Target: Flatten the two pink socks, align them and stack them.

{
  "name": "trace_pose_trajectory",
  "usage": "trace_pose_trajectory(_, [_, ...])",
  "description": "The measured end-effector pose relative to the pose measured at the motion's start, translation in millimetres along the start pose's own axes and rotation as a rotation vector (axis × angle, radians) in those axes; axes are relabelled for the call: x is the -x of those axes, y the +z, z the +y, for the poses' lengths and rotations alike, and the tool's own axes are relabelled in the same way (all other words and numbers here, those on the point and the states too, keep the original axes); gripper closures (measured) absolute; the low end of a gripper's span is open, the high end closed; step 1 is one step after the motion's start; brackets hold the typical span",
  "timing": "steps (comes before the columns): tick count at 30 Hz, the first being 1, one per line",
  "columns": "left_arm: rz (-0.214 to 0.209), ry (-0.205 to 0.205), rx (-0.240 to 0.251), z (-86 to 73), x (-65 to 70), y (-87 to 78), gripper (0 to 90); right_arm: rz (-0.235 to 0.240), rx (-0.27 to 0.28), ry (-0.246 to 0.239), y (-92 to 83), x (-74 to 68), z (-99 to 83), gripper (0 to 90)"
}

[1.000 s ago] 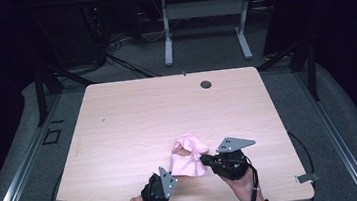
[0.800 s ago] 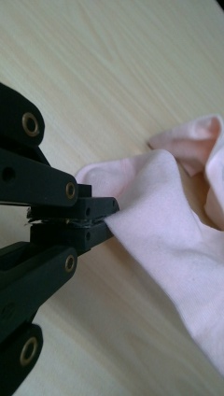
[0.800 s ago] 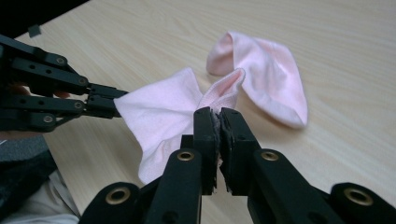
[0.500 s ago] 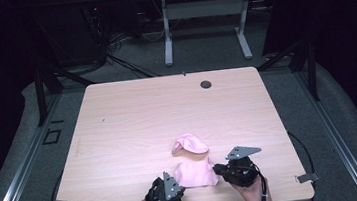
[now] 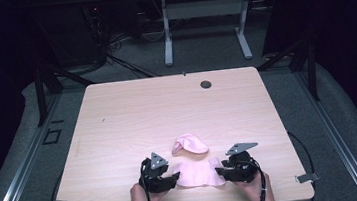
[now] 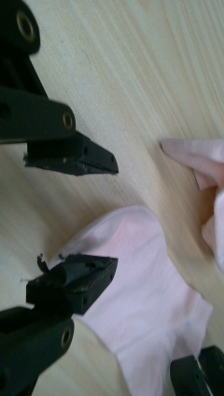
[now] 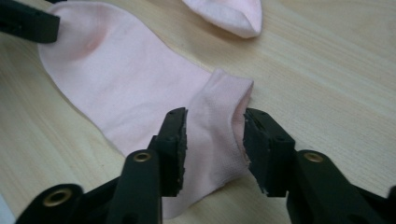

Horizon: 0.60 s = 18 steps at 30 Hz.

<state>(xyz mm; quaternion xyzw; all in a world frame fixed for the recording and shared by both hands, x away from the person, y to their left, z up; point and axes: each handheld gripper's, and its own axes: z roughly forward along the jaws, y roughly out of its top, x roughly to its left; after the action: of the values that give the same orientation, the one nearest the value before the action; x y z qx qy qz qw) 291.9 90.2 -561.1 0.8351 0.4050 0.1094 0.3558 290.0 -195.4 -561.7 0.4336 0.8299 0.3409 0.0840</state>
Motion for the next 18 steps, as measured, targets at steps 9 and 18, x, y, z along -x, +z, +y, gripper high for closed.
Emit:
trace_pose_trajectory(9, [-0.025, -0.007, -0.031, -8.2, -2.4, 8.8, 87.3, -0.002, 0.000, -0.052, 11.1, -2.7, -2.4, 81.5])
trace_pose_trajectory(18, [0.016, 0.028, -0.045, -21.2, 0.4, -5.2, 88.8, 0.015, -0.009, -0.067, 8.7, -2.3, -4.5, 83.5])
